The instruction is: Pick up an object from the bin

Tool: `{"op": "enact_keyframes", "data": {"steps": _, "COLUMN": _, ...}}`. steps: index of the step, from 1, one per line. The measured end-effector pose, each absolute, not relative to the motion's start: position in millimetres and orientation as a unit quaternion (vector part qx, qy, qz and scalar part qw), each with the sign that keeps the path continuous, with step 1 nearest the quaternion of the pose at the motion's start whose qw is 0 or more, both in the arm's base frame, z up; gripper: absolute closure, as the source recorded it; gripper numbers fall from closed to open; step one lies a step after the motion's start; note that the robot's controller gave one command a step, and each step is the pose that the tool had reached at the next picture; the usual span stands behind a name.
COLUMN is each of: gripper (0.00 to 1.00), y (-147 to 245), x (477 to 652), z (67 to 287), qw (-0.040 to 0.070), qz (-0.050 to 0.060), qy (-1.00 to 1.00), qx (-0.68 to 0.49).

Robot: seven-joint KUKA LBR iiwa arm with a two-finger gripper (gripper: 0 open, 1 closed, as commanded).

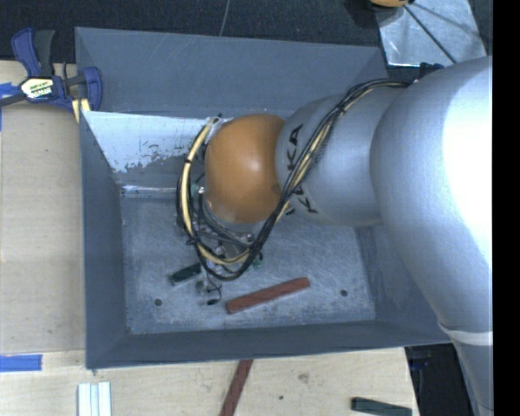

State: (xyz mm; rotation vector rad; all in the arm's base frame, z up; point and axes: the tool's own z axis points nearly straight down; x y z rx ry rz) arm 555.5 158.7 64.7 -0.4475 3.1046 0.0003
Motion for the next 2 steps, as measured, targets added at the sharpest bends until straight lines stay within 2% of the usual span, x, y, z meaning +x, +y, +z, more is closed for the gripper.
{"op": "enact_keyframes", "data": {"steps": 1, "gripper": 0.00, "y": 172, "x": 544.1, "z": 69, "qw": 0.001, "qz": 0.001, "qy": 1.000, "qx": -0.022}}
{"op": "enact_keyframes", "data": {"steps": 2, "gripper": 1.00, "y": 160, "x": 557.5, "z": 67, "qw": 0.004, "qz": 0.002, "qy": 0.990, "qx": -0.143}}
